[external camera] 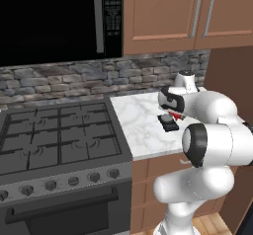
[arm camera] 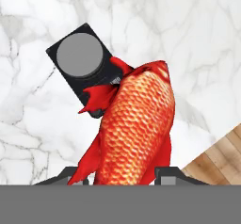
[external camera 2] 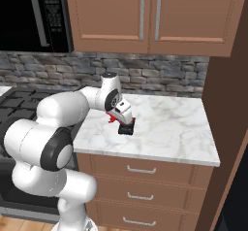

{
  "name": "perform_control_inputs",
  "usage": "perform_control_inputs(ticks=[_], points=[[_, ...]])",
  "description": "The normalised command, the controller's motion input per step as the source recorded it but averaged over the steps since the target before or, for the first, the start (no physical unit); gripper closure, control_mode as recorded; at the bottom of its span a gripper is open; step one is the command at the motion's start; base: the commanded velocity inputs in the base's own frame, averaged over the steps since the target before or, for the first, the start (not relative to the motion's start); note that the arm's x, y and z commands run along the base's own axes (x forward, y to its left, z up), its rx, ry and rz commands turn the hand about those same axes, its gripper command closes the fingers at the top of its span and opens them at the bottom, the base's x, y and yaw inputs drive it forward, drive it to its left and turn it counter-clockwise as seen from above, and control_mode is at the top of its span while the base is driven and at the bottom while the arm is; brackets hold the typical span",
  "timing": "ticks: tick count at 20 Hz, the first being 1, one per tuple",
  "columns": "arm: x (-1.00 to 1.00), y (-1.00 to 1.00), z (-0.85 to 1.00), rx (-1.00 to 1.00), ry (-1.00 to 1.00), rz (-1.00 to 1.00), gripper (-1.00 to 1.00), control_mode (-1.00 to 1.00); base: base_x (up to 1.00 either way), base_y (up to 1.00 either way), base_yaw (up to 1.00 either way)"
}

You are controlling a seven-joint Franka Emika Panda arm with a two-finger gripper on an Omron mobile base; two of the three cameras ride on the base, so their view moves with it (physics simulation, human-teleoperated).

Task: Take the fish from the fridge and place it on the digital scale on the counter by the fridge. Wait a few seconds for a reading, then move it to the plate on the dining counter.

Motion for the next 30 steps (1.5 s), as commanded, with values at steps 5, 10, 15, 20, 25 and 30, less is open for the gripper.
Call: perform_control_inputs(ticks=[5,10,15,20,25,30], points=[[0.35,0.00,-0.34,-0.03,-0.07,0.00,1.00,-1.00,0.00,0.00,0.00],[0.40,0.00,-0.23,-0.02,-0.02,0.00,1.00,-1.00,0.00,0.00,0.00],[0.29,0.00,-0.14,-0.01,0.00,0.00,1.00,-1.00,0.00,0.00,0.00],[0.24,0.00,-0.10,0.00,0.00,0.00,1.00,-1.00,0.00,0.00,0.00],[0.11,0.01,-0.14,-0.01,0.00,0.00,1.00,-1.00,0.00,0.00,0.00],[0.11,0.05,-0.20,-0.03,0.00,0.00,1.00,-1.00,0.00,0.00,0.00]])
